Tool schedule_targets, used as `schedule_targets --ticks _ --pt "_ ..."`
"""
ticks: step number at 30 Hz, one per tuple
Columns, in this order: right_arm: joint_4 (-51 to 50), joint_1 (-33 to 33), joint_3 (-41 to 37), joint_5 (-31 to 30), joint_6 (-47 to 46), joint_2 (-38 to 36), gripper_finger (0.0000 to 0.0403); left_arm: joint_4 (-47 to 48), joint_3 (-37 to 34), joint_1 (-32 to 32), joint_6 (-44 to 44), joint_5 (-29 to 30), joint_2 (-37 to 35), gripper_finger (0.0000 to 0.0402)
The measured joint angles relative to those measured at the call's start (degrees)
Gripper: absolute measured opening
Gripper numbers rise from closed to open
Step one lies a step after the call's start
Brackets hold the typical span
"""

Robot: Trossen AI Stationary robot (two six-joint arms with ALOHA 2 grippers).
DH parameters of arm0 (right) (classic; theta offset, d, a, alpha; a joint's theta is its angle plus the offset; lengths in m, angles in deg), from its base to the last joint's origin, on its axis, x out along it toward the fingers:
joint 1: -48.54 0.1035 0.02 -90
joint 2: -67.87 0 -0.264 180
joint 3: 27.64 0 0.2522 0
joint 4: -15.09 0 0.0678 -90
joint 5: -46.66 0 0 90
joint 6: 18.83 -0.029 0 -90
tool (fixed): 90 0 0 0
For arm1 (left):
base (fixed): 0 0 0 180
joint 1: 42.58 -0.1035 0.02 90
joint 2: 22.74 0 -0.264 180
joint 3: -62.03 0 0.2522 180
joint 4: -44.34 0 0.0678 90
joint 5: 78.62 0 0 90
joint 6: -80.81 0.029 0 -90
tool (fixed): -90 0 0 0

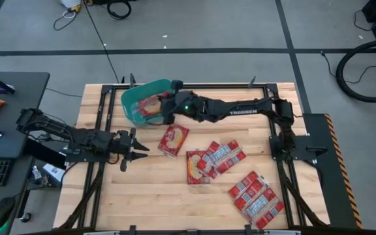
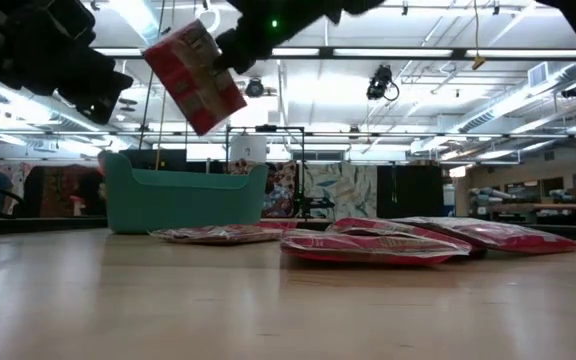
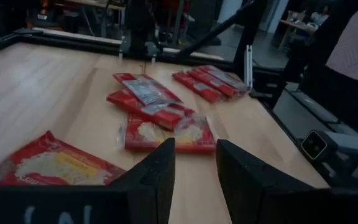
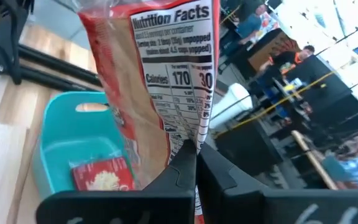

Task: Sort popcorn bags into baskets
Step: Put the popcorn bag into the green bin

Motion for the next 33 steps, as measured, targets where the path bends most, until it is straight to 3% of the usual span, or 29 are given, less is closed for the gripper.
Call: schedule_targets --ticks 6,13,18,25,33 --pt "3.03 -3.43 -1.69 2.68 -2.33 0.04 0.0005 -0.16 0.00 0.00 -1.50 0.00 0.00 0.0121" --pt "3.57 -2.85 0.30 4.04 -2.03 1.90 0.0005 -4.18 0.00 -0.02 -1.48 0.15 0.00 0.0121" --pt "-2.36 -2.84 8.84 3.92 -0.91 9.40 0.0005 -8.12 0.00 -0.02 -1.84 0.24 -0.02 0.0121" --pt "-13.25 -3.81 22.24 1.17 1.21 18.28 0.0007 -7.76 0.00 -0.02 -9.31 0.19 -0.02 0.0121" --pt "-16.61 -6.77 28.16 -5.96 6.58 24.19 0.0010 -5.03 0.00 -0.02 -16.47 -0.24 0.00 0.0121"
